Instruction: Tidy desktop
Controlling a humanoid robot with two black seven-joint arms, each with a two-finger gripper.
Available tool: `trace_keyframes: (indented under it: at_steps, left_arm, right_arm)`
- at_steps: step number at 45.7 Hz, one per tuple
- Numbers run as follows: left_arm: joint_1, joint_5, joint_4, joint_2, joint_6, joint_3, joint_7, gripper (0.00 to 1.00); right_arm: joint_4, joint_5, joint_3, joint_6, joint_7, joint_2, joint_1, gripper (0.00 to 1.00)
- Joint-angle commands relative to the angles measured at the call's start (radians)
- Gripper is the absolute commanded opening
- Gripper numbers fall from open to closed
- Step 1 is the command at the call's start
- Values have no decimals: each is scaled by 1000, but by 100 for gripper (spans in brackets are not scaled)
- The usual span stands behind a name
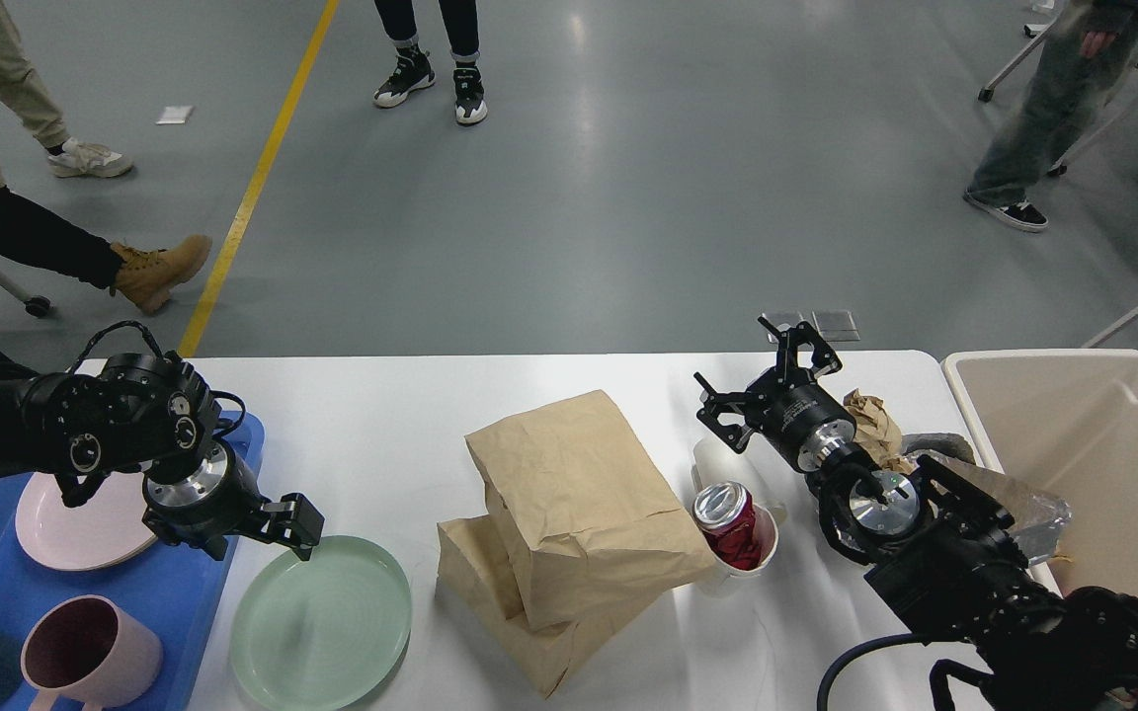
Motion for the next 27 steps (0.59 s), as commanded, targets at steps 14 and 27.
trace_keyframes:
  at_steps: [14,27]
  left_arm:
    - [63,6,6,-24,72,4,0,94]
    - [80,25,12,-35,86,3,0,94]
  right_arm:
    - [0,0,1,0,0,-1,0,100]
    - [0,0,1,0,0,-1,0,100]
